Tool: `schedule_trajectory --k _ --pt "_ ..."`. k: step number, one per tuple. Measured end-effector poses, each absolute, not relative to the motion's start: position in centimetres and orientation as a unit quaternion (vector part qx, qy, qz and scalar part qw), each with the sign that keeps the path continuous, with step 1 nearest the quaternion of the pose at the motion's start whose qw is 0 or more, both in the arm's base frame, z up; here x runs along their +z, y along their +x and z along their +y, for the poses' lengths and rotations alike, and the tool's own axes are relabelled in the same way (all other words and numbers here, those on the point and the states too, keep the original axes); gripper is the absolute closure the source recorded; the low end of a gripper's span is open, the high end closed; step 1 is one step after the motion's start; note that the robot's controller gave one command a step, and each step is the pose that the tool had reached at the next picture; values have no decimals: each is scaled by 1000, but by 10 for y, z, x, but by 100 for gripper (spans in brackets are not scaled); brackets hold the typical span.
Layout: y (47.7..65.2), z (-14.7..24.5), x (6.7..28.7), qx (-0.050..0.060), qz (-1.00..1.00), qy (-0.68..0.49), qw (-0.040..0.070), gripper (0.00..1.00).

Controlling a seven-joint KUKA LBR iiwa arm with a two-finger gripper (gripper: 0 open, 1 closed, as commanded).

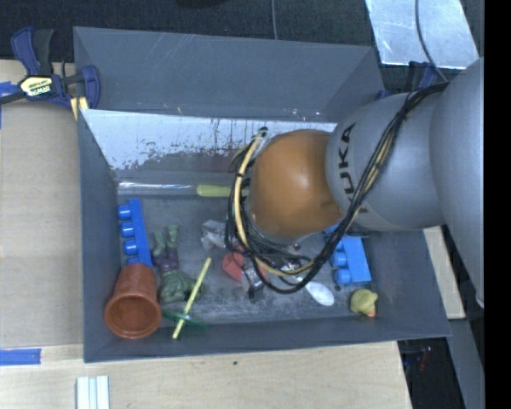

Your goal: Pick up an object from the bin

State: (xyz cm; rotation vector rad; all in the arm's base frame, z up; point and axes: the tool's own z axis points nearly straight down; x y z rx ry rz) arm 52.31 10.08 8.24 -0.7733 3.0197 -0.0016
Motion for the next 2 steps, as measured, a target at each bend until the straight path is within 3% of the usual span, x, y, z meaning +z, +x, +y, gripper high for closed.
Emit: schedule_trajectory --k 1,2 --pt "517 95 104 0 958 -287 14 0" --pt "532 59 96 -1 969 -245 15 0"
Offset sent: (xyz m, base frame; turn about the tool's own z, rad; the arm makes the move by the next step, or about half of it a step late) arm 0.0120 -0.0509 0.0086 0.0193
